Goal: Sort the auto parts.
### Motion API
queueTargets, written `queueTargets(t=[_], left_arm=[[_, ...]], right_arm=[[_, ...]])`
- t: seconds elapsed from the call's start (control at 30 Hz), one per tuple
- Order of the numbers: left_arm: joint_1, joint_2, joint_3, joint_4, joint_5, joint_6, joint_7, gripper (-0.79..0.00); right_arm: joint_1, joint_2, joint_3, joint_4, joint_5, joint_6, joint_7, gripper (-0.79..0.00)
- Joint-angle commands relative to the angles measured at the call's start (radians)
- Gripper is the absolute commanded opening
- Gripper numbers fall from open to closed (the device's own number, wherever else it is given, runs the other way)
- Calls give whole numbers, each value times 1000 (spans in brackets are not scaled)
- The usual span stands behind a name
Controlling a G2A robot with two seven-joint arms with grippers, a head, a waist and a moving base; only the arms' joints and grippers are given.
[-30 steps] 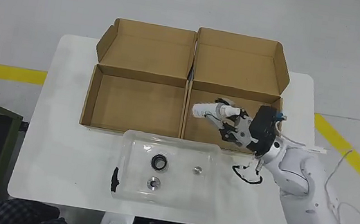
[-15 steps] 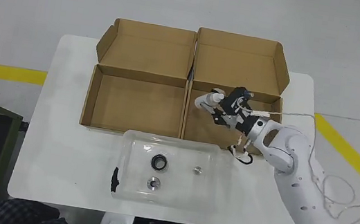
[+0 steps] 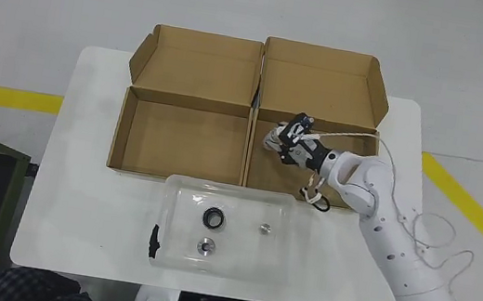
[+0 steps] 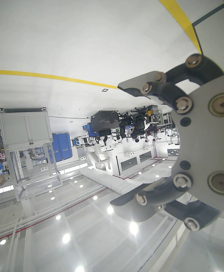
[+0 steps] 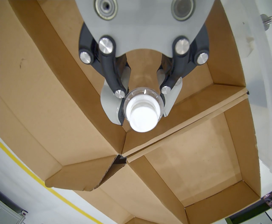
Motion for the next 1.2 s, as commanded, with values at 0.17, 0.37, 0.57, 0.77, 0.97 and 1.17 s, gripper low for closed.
queueTargets(t=[0.17,0.37,0.57,0.77,0.97,1.17], left_arm=[[0,0,0,0,0,0,0,0],[0,0,0,0,0,0,0,0],[0,0,0,0,0,0,0,0],[0,0,0,0,0,0,0,0],[0,0,0,0,0,0,0,0],[0,0,0,0,0,0,0,0]], right_arm=[[13,-7,-22,19,-13,10,8,-68],[4,-7,-8,-11,12,22,7,0],[-70,17,78,-160,19,9,45,0],[-195,50,191,-380,15,-28,136,0],[-314,76,260,-558,37,-137,200,0],[-406,93,279,-691,41,-210,267,0]])
